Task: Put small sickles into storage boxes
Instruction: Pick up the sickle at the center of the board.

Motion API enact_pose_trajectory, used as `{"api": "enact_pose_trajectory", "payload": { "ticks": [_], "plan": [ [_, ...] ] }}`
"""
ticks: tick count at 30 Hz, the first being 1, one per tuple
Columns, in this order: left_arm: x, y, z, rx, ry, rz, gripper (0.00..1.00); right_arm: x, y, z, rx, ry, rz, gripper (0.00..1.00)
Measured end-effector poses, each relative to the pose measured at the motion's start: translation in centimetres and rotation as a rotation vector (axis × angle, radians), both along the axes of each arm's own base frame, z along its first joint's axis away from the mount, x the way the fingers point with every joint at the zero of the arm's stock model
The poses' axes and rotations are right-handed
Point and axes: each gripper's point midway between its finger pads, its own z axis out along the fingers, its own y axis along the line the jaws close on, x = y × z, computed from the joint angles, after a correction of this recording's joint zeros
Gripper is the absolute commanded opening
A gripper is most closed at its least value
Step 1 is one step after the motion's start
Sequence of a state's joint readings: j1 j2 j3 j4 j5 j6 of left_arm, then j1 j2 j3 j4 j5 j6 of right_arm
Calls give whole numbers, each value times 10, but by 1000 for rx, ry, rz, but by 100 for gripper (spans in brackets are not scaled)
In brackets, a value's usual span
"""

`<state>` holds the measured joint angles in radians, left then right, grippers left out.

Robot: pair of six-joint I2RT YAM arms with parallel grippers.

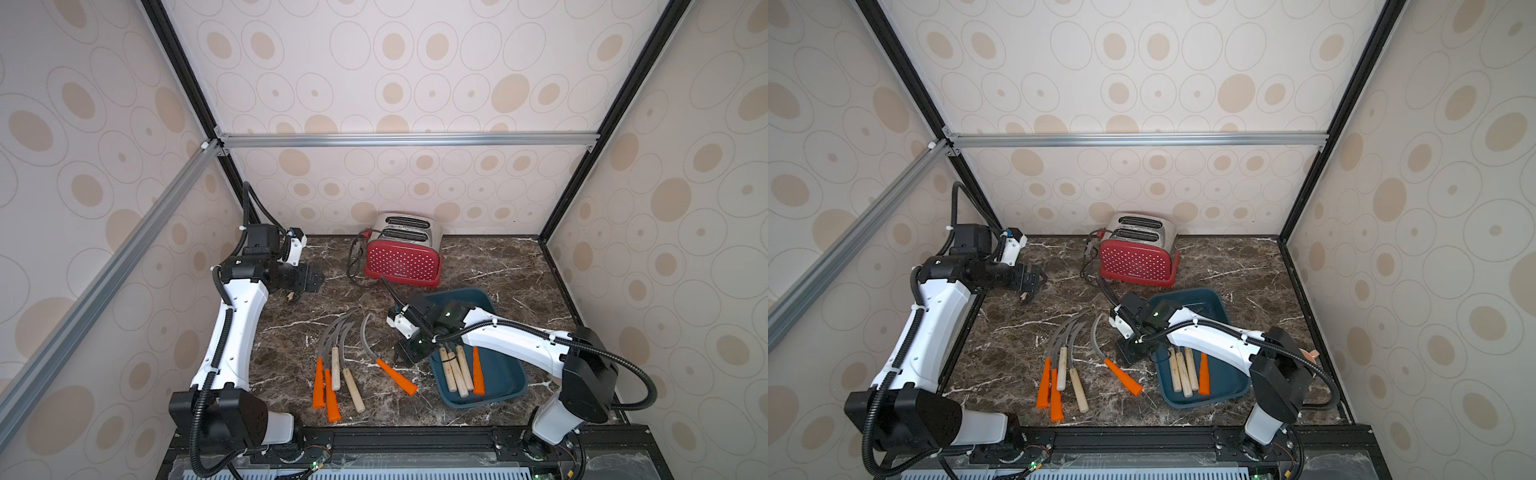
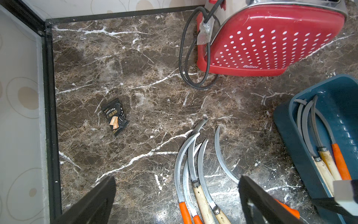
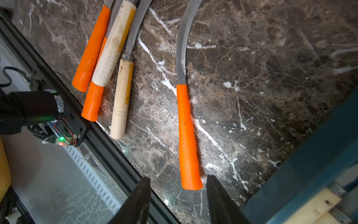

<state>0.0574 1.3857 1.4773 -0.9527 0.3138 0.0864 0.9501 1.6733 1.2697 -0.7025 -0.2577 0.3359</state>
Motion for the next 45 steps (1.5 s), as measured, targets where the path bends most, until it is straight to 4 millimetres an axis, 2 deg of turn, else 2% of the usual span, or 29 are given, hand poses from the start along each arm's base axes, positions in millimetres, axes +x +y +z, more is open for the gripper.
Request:
{"api": "enact_pose_trajectory", "payload": {
  "ticks": [4,15,26,38,45],
  "plan": [
    [0,0,0,0,0,0,99,-10,2,-16,-58,29,40,51],
    [-1,-1,-1,-2,4,-12,99,-22,3,-45,-164,52,99,51],
    [-2,-4,-1,-3,0,-38,99,-24,-3,-73,-263,67,111,52],
    [-4,-7,-5,-8,9,-58,99,-25,-4,-76,-293,80,123,50],
    [-4,-7,-7,-8,13,-65,99,-30,-5,-87,-344,87,141,49]
  ]
}}
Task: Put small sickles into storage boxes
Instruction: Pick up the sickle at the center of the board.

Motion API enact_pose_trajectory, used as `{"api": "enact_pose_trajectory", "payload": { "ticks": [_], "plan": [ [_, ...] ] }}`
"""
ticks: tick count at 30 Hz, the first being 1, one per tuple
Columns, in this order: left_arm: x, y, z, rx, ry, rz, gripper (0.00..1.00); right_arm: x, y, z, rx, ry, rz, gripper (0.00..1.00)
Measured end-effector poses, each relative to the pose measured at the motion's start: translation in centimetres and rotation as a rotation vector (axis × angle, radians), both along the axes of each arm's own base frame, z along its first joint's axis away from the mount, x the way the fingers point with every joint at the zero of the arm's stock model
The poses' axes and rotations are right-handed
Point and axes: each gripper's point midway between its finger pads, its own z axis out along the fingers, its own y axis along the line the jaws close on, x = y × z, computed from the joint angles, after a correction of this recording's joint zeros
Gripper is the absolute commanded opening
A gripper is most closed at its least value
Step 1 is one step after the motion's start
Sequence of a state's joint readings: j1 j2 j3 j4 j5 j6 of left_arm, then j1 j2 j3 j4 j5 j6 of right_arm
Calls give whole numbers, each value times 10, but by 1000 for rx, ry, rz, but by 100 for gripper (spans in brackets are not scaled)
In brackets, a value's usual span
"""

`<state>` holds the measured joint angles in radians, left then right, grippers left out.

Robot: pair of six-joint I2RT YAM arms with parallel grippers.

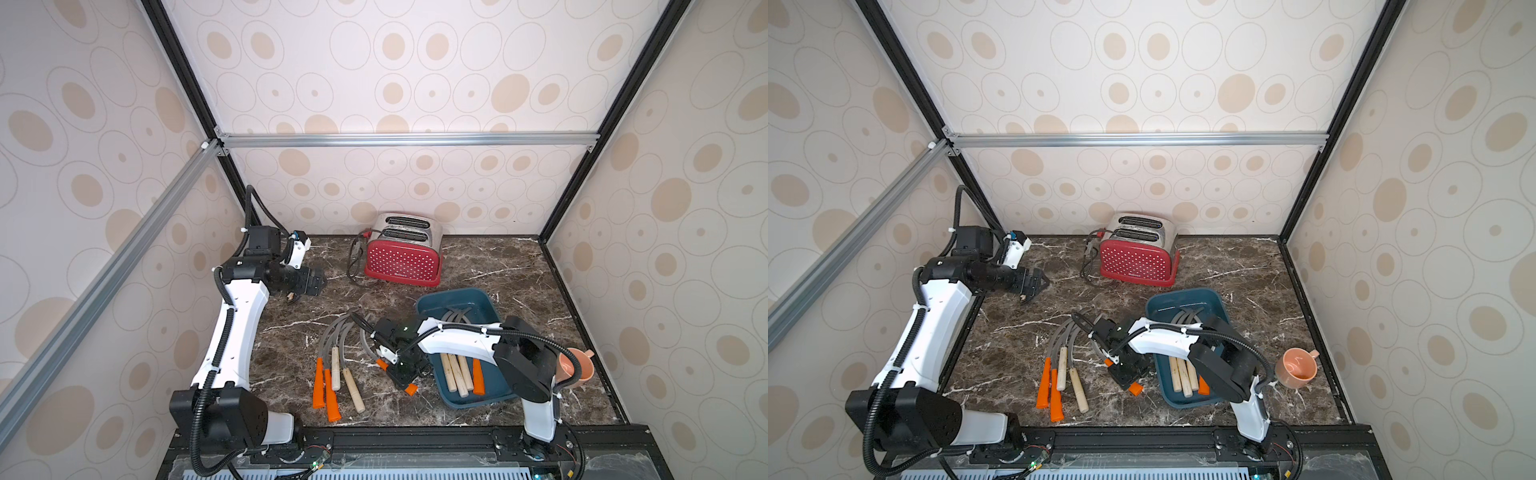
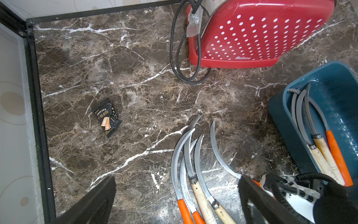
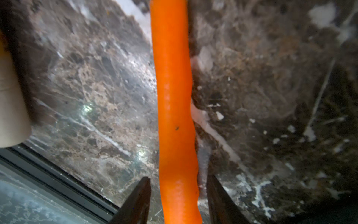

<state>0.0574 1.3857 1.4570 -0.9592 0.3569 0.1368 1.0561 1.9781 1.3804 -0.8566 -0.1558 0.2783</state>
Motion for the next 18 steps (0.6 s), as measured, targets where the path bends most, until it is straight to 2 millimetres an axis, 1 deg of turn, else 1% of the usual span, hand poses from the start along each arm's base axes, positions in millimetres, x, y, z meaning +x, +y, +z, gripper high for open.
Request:
{"api": "enact_pose_trajectory", "payload": {
  "ticks": [14,18],
  "plan": [
    [-3,0,-4,4,8,-9,99,-1,0,-4,-31,-10,6,42],
    [-4,0,-3,5,2,-10,99,-1,0,-5,-37,-18,5,41]
  ]
}}
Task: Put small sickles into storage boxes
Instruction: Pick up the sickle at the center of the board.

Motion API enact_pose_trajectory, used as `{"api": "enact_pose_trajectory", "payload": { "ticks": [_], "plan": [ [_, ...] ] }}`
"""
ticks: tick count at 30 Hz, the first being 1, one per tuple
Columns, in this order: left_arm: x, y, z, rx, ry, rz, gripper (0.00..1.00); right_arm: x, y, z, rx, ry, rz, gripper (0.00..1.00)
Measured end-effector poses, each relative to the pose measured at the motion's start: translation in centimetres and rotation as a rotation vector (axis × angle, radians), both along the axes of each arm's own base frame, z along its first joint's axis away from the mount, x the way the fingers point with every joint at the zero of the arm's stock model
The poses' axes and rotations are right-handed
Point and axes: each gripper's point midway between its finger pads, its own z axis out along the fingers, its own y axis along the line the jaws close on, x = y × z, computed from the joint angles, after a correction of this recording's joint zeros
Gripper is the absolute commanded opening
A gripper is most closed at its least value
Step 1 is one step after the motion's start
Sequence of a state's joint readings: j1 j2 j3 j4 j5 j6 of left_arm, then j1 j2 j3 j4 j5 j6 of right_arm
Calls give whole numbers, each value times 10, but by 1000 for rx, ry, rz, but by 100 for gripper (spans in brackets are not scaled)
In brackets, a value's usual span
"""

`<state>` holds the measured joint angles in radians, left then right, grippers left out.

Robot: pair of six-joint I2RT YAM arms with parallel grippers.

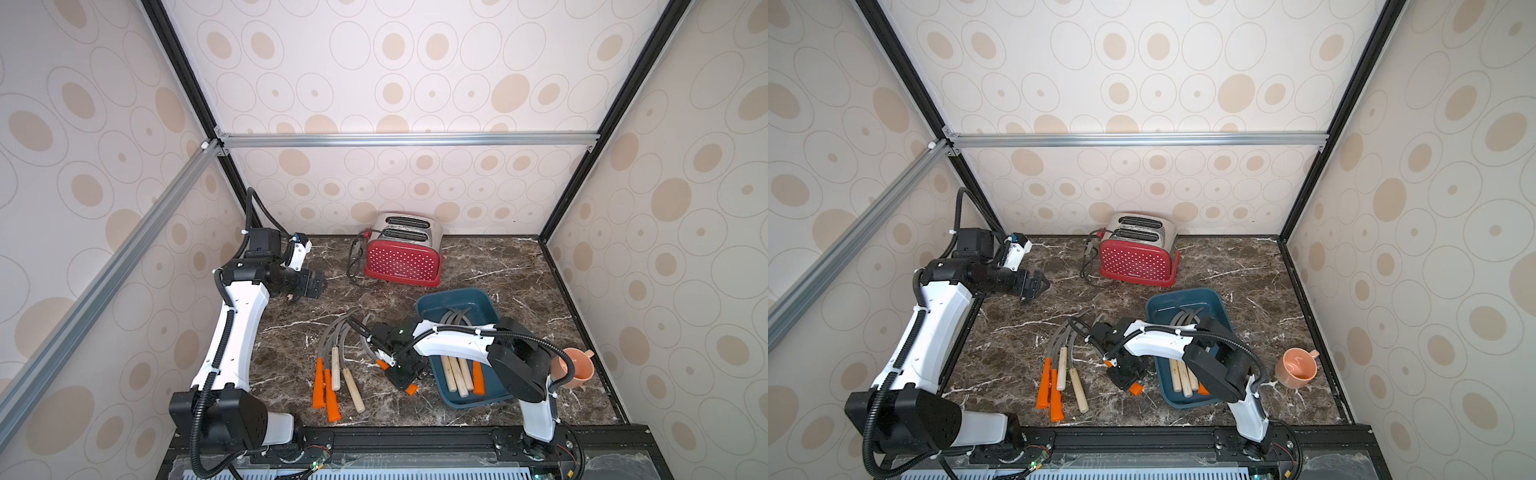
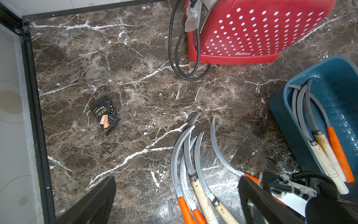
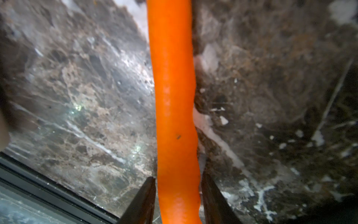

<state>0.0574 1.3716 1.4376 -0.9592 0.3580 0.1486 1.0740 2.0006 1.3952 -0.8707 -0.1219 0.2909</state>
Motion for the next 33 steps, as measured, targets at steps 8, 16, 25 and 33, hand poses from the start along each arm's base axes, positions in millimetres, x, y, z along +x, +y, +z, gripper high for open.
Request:
{"api": "enact_pose_trajectory", "payload": {
  "ticks": [8,16,25,33],
  "plan": [
    [-2,0,2,2,-6,-2,99,1,0,-2,-27,-27,-5,38],
    [-4,0,2,2,-9,-2,99,1,-1,-4,-71,-75,0,29],
    [-4,0,4,2,-13,-2,99,2,0,-4,-81,-97,-13,12],
    [-4,0,4,2,-14,-1,99,2,0,-3,-99,-149,8,7]
  ]
}}
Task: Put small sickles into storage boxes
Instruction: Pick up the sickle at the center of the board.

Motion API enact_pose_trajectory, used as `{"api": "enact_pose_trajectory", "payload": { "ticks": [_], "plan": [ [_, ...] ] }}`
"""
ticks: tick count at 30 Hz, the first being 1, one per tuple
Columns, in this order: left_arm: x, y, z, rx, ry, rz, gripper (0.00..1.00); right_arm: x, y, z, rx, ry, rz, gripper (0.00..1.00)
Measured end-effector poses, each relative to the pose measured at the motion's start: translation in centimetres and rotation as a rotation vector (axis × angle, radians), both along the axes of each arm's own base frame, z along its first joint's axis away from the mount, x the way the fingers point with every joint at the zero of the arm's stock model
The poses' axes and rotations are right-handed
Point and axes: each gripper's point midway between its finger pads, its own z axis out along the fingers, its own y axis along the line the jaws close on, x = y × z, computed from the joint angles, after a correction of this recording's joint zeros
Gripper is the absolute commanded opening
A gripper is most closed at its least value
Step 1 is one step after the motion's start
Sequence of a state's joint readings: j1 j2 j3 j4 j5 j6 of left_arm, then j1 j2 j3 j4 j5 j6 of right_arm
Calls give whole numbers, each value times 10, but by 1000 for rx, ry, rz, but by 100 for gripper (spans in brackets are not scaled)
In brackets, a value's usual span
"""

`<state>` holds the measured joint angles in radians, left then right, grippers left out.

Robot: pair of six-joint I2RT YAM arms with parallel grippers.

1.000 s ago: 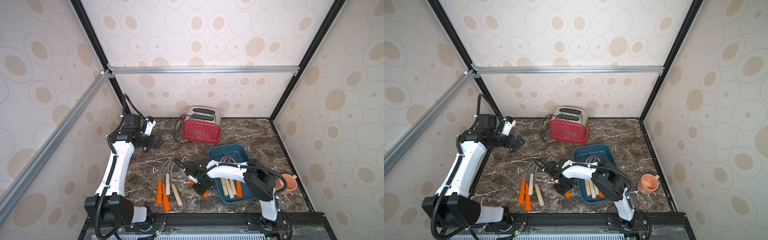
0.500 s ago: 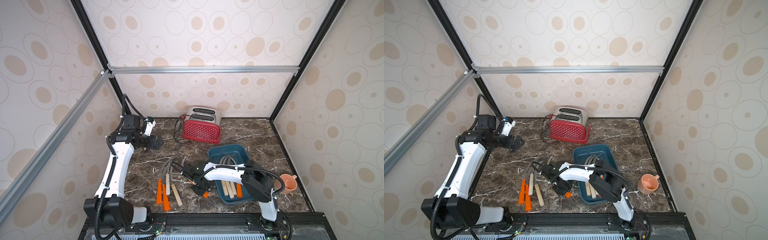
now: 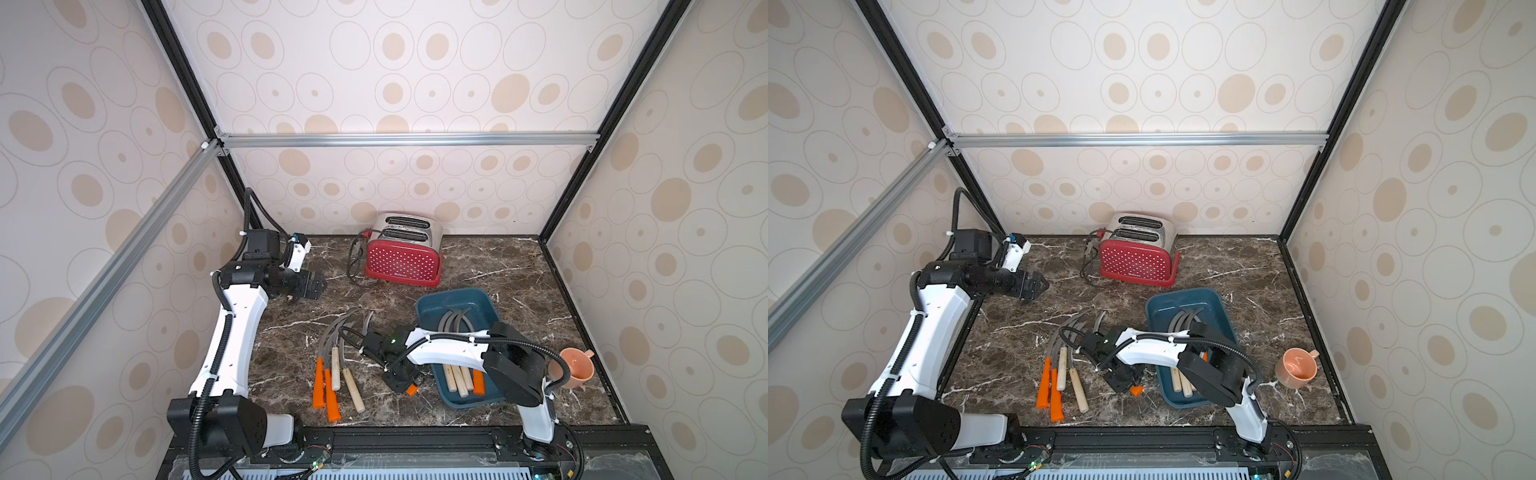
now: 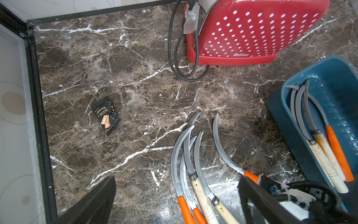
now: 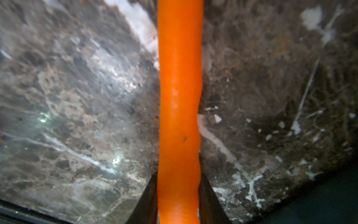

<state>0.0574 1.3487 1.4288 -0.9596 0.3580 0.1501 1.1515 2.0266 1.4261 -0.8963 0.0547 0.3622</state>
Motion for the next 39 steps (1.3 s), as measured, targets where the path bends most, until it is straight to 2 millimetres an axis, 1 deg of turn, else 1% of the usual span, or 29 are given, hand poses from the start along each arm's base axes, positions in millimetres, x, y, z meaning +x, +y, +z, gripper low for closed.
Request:
{"api": "enact_pose_trajectory", "payload": {
  "ticks": [4,8,15,19,26,32,39],
  "plan": [
    [-1,0,3,1,-10,1,99,1,0,1,-16,-38,17,6],
    [1,0,11,0,-31,3,99,3,-1,2,-30,-72,30,6],
    [2,0,17,-1,-46,6,99,19,-5,7,-55,-164,26,6],
    [2,0,18,-1,-47,6,99,26,-5,14,-59,-206,24,6],
    [2,0,18,-2,-49,7,99,36,3,32,-25,-257,22,6],
    [2,0,19,-5,-48,12,99,41,5,39,-25,-284,30,6],
    [5,0,31,-4,-80,13,99,44,2,49,-41,-306,42,6]
  ]
}}
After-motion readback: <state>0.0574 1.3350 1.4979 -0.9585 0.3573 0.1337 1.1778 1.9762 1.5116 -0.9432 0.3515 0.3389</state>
